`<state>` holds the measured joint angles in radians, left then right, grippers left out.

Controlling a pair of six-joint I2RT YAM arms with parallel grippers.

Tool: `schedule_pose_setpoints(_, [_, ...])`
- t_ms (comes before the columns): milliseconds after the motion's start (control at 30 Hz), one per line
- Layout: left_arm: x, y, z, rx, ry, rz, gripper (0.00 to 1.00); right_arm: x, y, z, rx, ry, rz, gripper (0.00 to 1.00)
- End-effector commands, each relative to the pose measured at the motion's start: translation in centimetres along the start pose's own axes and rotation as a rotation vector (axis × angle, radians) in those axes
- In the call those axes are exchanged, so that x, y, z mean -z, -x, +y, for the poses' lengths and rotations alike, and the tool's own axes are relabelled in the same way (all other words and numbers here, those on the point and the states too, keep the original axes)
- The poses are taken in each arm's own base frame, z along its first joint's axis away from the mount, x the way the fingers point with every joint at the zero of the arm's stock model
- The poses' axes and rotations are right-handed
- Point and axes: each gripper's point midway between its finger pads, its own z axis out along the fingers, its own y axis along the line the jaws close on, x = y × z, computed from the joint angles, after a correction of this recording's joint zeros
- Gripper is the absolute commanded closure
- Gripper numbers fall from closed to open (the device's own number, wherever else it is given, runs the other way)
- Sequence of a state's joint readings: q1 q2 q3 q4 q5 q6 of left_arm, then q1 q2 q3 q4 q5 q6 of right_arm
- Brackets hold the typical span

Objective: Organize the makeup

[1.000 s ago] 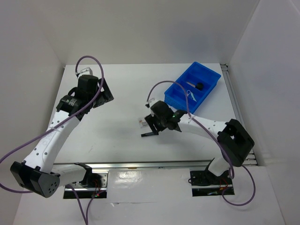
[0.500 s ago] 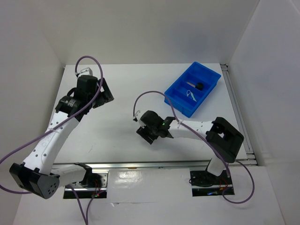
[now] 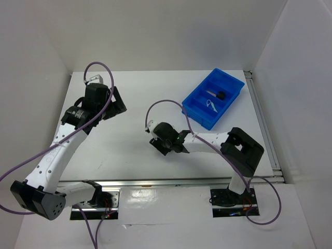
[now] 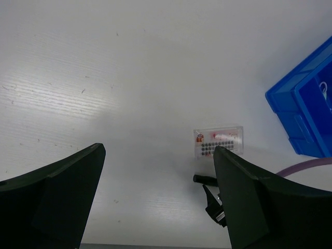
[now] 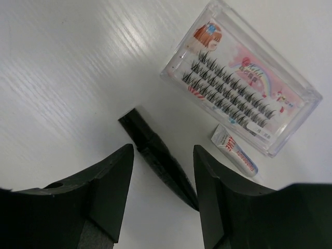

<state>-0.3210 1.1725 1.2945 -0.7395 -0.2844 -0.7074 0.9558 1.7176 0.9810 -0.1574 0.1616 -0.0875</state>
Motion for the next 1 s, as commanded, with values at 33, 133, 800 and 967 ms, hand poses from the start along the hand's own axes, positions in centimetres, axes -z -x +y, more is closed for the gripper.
schedule_pose_setpoints(33, [1.5,1.9,-1.0,0.019,-0.053,-0.055,0.00,-1.0,-0.1,0.4,0.011,0.006,-0.004,0.44])
schedule_pose_setpoints(133, [1.5,2.1,-1.2,0.021,-0.058,-0.062,0.00,-1.3,-0.4,0.6,0.012,0.016,0.006,0.46])
schedule_pose_setpoints(800, [1.3,1.7,-1.1,0.019,-0.061,-0.050,0.00,6.7,8.4,-3.5,0.049,-0.179,-0.161,0.88])
schedule_pose_setpoints(967, [1.3,2.0,-1.1,0.021,-0.058,-0.062,0.00,8.0,8.6,-11.1,-0.052,-0.401,-0.151,0.88])
